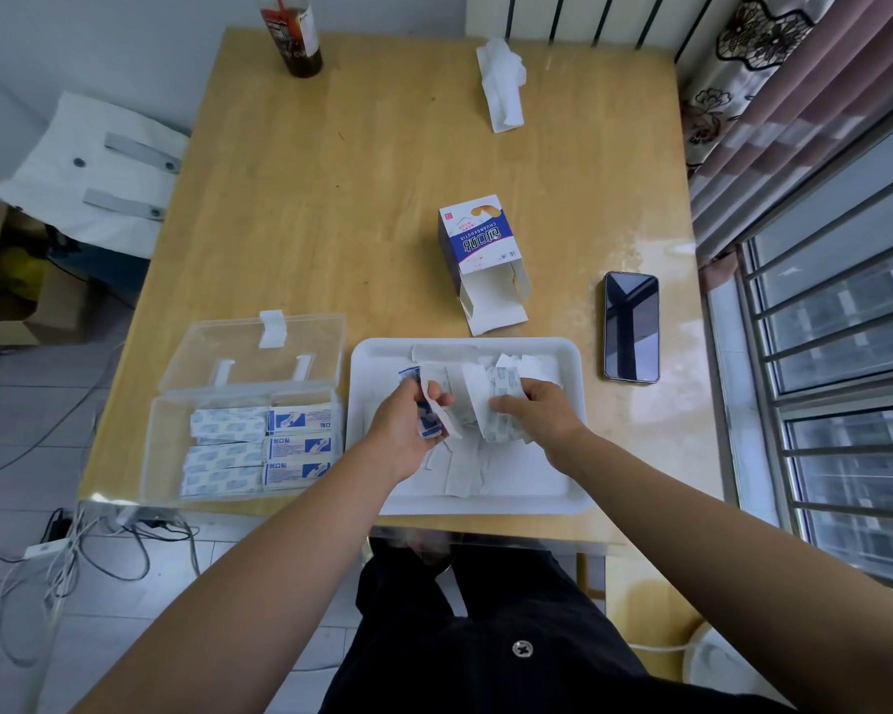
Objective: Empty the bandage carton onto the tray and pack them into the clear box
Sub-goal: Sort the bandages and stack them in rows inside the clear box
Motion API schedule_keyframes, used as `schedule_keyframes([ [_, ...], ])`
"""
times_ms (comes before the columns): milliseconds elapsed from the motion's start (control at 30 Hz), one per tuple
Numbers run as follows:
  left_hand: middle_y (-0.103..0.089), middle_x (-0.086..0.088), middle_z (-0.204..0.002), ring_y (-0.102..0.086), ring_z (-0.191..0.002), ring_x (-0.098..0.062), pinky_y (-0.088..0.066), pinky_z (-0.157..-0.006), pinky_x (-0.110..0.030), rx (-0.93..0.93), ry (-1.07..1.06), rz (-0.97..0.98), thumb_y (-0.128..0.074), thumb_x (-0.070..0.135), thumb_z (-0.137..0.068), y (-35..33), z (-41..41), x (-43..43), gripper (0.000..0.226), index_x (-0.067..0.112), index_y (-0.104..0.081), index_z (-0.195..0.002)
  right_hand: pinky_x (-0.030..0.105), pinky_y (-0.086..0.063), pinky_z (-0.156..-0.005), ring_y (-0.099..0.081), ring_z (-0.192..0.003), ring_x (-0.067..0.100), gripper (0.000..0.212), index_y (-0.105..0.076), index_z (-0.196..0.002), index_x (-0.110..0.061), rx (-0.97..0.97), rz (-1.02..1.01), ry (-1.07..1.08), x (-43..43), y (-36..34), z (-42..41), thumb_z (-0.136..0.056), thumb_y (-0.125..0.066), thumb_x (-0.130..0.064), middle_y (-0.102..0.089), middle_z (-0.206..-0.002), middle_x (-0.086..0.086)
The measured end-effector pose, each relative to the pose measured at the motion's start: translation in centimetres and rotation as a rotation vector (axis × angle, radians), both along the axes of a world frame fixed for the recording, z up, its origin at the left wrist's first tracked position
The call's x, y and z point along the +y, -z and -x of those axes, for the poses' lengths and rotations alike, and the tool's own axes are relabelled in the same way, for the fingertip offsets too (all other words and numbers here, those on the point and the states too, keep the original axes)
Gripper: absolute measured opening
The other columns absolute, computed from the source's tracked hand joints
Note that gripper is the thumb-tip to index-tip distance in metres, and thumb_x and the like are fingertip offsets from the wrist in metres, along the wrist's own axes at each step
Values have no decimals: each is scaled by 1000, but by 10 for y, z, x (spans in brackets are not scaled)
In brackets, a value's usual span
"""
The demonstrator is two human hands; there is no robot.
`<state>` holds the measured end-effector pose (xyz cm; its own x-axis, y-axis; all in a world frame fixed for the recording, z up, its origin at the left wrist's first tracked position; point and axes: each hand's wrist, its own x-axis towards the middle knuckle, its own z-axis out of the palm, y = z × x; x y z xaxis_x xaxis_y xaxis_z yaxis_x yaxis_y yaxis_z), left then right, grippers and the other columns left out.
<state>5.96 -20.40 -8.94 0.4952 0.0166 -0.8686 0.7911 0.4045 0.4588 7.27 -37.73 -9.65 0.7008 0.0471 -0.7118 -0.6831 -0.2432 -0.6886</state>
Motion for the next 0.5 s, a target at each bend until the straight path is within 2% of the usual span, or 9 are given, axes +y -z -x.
schedule_keyframes([
  [67,-54,-3,-62,-46,-61,-19,-40,-63,-26,0,-13,72,-33,21,-97,-2,0,0,38,18,-44,-61,17,-35,-41,-50,-66,20,9,-66,-95,-7,1,1,4,0,1,0,-87,-63,-9,-60,-85,11],
  [133,-41,-1,-52,-38,-59,-19,-36,-61,-26,12,-49,132,-28,17,-93,-3,0,-1,34,16,-45,-64,17,-34,-40,-50,-66,19,10,-65,-97,-7,-3,-12,10,0,1,1,-87,-63,-10,-60,-85,10],
  [200,-34,-1,-51,-34,-55,-18,-33,-58,-26,28,-83,184,-25,15,-85,-6,0,-1,28,14,-48,-69,16,-35,-41,-52,-66,18,13,-66,-101,-7,-2,-23,12,-1,-1,1,-88,-63,-11,-61,-86,9],
  [267,-32,-1,-54,-32,-52,-17,-30,-57,-26,39,-112,227,-27,23,-83,-9,1,-2,29,11,-52,-75,16,-36,-42,-53,-68,17,16,-66,-104,-7,3,-45,27,-2,-1,2,-88,-63,-11,-62,-88,8],
  [367,-29,0,-57,-29,-51,-16,-26,-56,-26,40,-124,207,-30,39,-87,-9,-1,-4,41,8,-57,-86,15,-36,-42,-53,-68,16,17,-66,-105,-8,9,-90,42,-2,-4,2,-89,-63,-11,-63,-88,7],
  [500,-31,1,-55,-29,-49,-15,-26,-53,-26,23,-71,117,-28,30,-93,-5,-2,-7,32,10,-53,-88,14,-35,-42,-53,-68,15,15,-65,-104,-11,14,-100,29,-2,-5,3,-89,-62,-11,-63,-84,2],
])
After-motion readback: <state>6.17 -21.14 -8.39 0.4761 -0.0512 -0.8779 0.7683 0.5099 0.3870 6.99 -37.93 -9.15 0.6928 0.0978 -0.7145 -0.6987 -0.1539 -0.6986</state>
